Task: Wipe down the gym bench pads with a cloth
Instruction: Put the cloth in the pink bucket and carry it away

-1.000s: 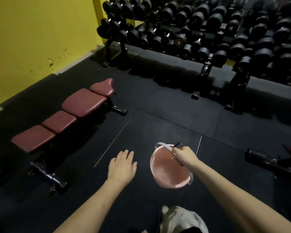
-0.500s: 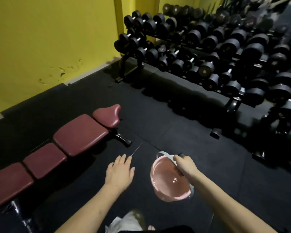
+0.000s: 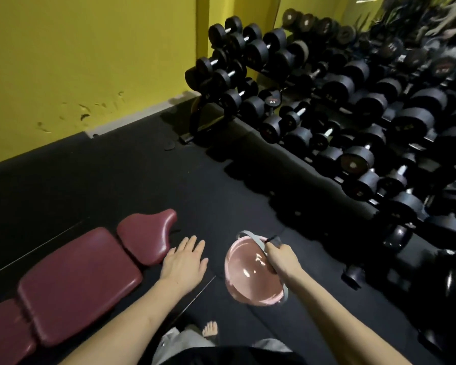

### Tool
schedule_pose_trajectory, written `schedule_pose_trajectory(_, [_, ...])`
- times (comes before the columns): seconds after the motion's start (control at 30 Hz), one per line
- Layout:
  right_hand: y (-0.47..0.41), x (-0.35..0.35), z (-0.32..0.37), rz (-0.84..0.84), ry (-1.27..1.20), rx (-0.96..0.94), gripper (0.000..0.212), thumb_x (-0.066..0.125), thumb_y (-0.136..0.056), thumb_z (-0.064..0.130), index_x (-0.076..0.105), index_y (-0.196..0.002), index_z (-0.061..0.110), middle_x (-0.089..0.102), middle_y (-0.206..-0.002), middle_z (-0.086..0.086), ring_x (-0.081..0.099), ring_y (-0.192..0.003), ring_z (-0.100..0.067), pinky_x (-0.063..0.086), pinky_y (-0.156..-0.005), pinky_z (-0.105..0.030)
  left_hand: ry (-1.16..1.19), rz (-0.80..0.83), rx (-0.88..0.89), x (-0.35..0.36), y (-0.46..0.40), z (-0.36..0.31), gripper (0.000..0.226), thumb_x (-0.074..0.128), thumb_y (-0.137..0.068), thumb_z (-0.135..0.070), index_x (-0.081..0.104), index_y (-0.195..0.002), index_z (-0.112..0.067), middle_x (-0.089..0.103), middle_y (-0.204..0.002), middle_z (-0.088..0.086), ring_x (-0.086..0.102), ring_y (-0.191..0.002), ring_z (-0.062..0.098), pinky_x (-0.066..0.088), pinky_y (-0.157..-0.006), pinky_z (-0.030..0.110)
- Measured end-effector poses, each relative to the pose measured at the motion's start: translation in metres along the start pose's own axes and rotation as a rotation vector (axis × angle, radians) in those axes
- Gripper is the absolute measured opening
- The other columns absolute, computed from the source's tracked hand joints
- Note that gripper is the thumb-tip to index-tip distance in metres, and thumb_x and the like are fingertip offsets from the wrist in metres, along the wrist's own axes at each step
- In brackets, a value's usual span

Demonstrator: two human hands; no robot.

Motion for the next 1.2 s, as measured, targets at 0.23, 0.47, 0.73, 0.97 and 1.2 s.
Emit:
schedule_pose_trajectory(0.23, [-0.204,-0.009,0.119,0.044,0.005,-0.024,0.05,0.047,-0.069,0.059,0.07,-0.081,0.017,0.072,-0.067,-0.001,0.068,-0.064,-0.026,0.063,-0.073,-0.047,0.01,-0.06,-0.086,-0.089,-0.173,0.021,0.061,0.029,-0.108,-0.048,0.02,-0.163,-0.024,0.017,-0.171,0.002,0.014,-0.158,0.021,0.026,-0.122,0.042])
schedule_pose_trajectory(0.47, [-0.351,-0.007,0.279,0.2,-0.015,-0.15,0.034,0.048,-0.073,0.039,0.059,-0.052,0.014,0.06,-0.054,-0.007,0.054,-0.054,-0.023,0.046,-0.062,-0.037,0.046,-0.109,-0.28,-0.133,-0.347,0.064,0.06,0.029,-0.107,-0.049,0.023,-0.162,-0.024,0.021,-0.17,0.002,0.017,-0.157,0.022,0.03,-0.121,0.042])
schedule_pose_trajectory(0.73, [-0.506,0.035,0.435,0.412,0.19,-0.247,0.038,0.052,-0.085,0.038,0.071,-0.075,0.007,0.062,-0.056,-0.004,0.058,-0.054,-0.021,0.047,-0.057,-0.032,0.158,-0.119,-0.552,-0.182,-0.468,0.118,0.06,0.03,-0.107,-0.049,0.024,-0.162,-0.025,0.021,-0.17,0.002,0.017,-0.157,0.022,0.029,-0.121,0.043])
schedule_pose_trajectory(0.97, [-0.617,0.093,0.588,0.483,0.207,-0.304,0.036,0.052,-0.073,0.046,0.069,-0.06,0.016,0.062,-0.057,-0.007,0.056,-0.054,-0.022,0.048,-0.061,-0.038,0.201,-0.15,-0.715,-0.218,-0.573,0.21,0.06,0.03,-0.107,-0.05,0.025,-0.161,-0.025,0.022,-0.17,0.001,0.017,-0.157,0.021,0.028,-0.122,0.042])
schedule_pose_trajectory(1.2, [-0.704,0.177,0.73,0.577,0.22,-0.29,0.032,0.062,-0.073,0.044,0.069,-0.071,0.012,0.063,-0.062,-0.01,0.055,-0.054,-0.024,0.047,-0.058,-0.037,0.236,-0.13,-0.756,-0.263,-0.706,0.324,0.06,0.031,-0.106,-0.049,0.027,-0.161,-0.025,0.024,-0.169,0.001,0.02,-0.156,0.022,0.028,-0.122,0.041])
Point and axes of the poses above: each hand's wrist, its own y-axis away from the middle knuckle, its own x-axis out of the palm, z = x × y, the point moved 5 cm from there along -y, towards the middle knuckle
